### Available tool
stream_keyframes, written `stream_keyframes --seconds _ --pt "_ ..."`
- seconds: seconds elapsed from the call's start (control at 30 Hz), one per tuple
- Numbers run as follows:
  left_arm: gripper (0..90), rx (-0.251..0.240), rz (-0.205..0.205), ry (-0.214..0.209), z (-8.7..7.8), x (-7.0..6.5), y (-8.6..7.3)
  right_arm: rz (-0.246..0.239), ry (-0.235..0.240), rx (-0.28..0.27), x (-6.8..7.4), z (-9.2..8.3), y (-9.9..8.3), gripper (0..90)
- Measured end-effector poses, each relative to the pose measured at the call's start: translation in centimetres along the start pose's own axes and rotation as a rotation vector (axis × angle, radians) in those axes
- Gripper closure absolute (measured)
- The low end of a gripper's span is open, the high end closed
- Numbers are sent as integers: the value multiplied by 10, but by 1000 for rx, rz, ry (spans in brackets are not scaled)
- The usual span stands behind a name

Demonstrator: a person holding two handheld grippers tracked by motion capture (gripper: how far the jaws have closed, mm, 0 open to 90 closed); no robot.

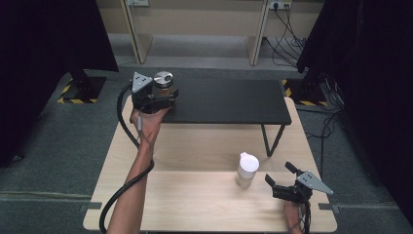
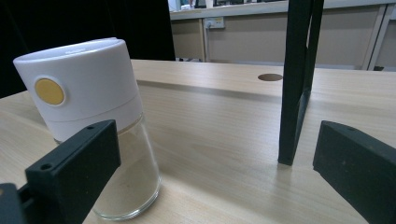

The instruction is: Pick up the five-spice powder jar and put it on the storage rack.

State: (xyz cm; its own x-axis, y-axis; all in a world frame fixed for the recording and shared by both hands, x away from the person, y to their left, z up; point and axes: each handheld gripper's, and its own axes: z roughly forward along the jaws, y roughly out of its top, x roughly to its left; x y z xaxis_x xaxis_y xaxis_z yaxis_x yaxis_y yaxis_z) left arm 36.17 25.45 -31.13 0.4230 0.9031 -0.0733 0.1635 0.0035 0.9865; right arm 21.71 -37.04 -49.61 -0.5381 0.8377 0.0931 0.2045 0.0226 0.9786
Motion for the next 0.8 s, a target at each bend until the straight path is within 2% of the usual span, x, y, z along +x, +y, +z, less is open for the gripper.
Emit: stream_keyframes --seconds 0.27,0.47,0.67,0.8 --pt "13 -35 8 -42 -13 0 -5 -1 1 1 0 0 0 7" --pt "16 -44 19 -53 -29 -2 -11 -3 1 0 1 0 0 7" --pt "16 -72 29 -89 -52 1 -30 -10 -2 5 2 0 1 7" --pt "18 -97 12 -116 -68 3 -51 -16 -4 8 3 1 2 7"
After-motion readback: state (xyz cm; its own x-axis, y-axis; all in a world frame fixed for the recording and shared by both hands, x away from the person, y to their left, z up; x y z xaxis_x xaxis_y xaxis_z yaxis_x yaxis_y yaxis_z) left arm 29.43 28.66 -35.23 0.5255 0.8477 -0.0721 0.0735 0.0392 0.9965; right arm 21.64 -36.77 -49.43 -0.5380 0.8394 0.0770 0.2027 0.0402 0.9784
